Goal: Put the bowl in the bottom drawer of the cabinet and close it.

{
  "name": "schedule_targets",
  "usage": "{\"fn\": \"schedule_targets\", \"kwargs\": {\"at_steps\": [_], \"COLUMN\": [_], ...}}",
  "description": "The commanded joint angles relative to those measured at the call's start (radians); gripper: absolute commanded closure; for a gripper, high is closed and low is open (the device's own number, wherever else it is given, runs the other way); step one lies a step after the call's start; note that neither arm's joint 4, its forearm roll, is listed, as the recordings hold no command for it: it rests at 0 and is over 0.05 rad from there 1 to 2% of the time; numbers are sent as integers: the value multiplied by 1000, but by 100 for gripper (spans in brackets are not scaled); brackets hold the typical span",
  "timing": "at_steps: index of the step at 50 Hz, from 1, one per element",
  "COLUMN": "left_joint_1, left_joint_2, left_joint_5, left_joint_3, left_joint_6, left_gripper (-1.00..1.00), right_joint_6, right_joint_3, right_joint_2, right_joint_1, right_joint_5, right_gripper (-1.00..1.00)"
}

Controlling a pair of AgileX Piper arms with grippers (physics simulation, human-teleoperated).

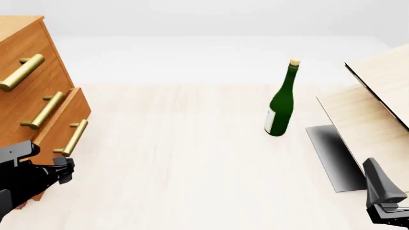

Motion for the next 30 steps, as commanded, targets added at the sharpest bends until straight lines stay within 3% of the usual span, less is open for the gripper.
{"fn": "schedule_targets", "kwargs": {"at_steps": [1,17,30], "left_joint_1": [44,124,210], "left_joint_2": [38,36,-14], "left_joint_5": [-43,-80,-133], "left_joint_3": [-5,8,60], "left_joint_6": [38,87,207], "left_gripper": [-100,-100,-100], "right_joint_6": [0,0,0], "right_joint_3": [0,0,0], "right_joint_2": [0,0,0], "right_joint_1": [0,0,0], "right_joint_5": [0,0,0], "right_gripper": [-100,-100,-100]}}
